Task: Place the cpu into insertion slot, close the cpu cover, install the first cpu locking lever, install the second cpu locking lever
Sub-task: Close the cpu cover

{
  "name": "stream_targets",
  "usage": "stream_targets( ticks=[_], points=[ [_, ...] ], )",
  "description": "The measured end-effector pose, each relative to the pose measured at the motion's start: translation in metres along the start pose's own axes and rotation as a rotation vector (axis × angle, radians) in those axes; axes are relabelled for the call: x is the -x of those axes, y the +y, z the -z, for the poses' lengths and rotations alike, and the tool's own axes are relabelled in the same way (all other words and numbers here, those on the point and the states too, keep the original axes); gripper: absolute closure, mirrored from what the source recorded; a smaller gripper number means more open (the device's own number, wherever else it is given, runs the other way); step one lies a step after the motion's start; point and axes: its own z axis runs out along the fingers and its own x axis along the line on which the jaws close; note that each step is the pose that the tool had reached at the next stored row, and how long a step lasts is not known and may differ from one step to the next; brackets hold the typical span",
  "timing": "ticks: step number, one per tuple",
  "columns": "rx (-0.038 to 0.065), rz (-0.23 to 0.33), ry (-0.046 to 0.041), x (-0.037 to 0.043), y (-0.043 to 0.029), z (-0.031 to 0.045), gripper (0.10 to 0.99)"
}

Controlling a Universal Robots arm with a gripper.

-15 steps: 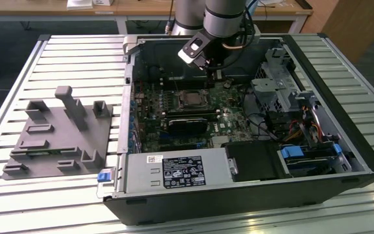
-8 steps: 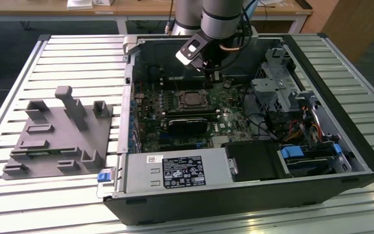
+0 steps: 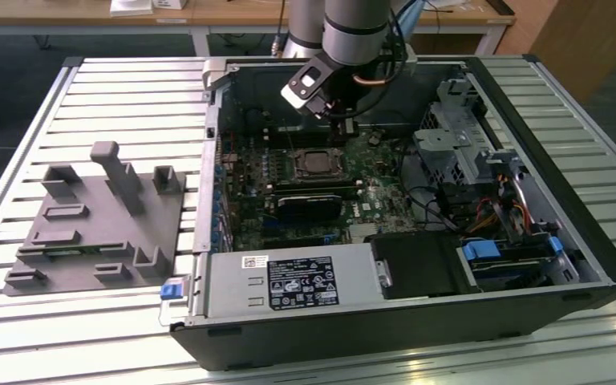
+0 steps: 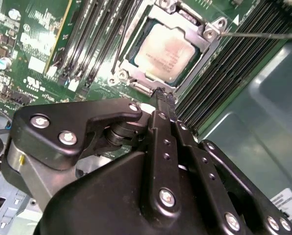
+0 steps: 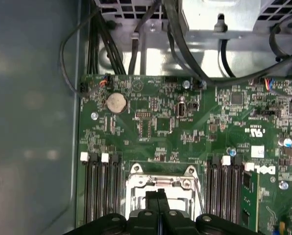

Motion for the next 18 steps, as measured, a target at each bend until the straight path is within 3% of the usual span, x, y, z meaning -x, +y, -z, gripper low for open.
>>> stream_targets(
  ticks=[18],
  points=[
    [0.0,0.0,-0.0001,-0.0002,-0.026,-0.0001,0.98]
  ],
)
